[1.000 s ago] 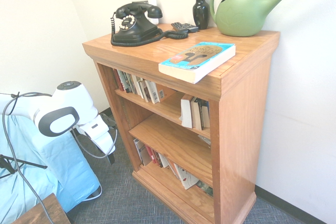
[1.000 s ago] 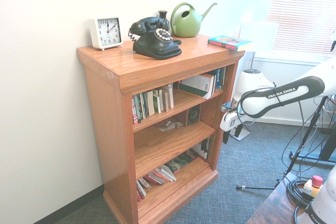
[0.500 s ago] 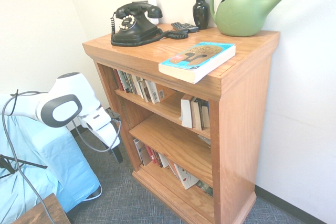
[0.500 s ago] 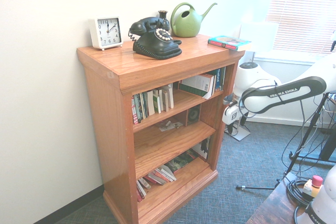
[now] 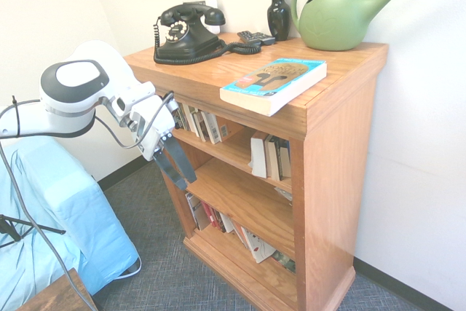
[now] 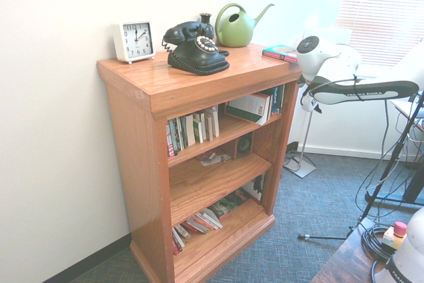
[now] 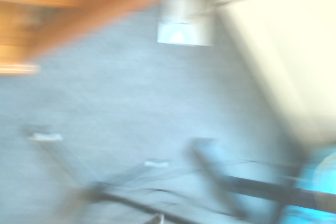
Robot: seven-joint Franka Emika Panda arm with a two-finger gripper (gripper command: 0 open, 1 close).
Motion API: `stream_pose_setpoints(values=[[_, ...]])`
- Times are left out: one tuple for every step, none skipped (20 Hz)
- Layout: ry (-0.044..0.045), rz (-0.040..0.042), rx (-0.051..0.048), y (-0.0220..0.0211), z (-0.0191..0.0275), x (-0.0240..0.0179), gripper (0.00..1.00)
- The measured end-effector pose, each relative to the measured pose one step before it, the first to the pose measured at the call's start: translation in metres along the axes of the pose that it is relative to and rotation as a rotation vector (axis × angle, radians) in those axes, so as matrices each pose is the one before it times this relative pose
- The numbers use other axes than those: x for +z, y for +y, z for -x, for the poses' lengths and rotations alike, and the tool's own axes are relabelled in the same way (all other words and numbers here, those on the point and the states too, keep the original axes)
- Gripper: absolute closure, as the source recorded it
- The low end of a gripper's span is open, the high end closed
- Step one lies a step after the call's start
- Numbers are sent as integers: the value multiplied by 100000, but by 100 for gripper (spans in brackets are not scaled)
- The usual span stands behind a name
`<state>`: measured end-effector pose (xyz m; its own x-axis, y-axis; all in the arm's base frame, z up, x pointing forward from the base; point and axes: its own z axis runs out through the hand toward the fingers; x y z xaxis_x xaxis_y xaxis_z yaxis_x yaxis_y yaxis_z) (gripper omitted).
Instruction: Organize the shelf
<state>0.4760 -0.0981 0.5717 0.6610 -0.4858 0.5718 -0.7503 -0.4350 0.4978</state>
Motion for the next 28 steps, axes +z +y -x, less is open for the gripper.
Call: stream_pose_setpoints(values=[[3361, 4273, -801, 144, -847, -186, 0], [2898, 3907, -852, -35, -738, -137, 0], [2637, 3331, -940, -192, -638, -187, 0], [2164, 2764, -714, -269, -593, -260, 0], [1869, 2546, -482, -237, -535, -351, 0], [1821, 2670, -227, -105, -531, -470, 0], [1587, 2451, -98, -40, -474, -459, 0], [1255, 2537, 108, 39, -495, -454, 0], [835, 2483, 368, 85, -525, -269, 0], [455, 2431, 261, 34, -529, -87, 0], [735, 2454, 163, -9, -600, 158, 0], [877, 1955, 16, -129, -601, 354, 0], [827, 1951, -262, -232, -513, 485, 0], [1273, 1883, -290, -298, -473, 458, 0], [1565, 1942, -461, -386, -337, 378, 0], [1684, 1617, -538, -379, -314, 201, 0], [1720, 1230, -819, -409, -254, -2, 0], [1840, 924, -769, -293, -237, -145, 0], [1834, 624, -647, -254, -213, -259, 0], [1580, 398, -515, -178, -180, -272, 0], [1316, 183, -417, -83, -210, -249, 0], [1218, -215, -457, -88, -213, -195, 0], [902, 109, -272, -119, -133, -119, 0], [841, 350, -194, -154, -109, -30, 0], [1065, 331, -39, -120, -173, 17, 0], [683, 189, 49, -138, -194, 124, 0], [223, 24, 26, -157, -135, 143, 0], [5, -92, -28, -235, -79, 190, 0]])
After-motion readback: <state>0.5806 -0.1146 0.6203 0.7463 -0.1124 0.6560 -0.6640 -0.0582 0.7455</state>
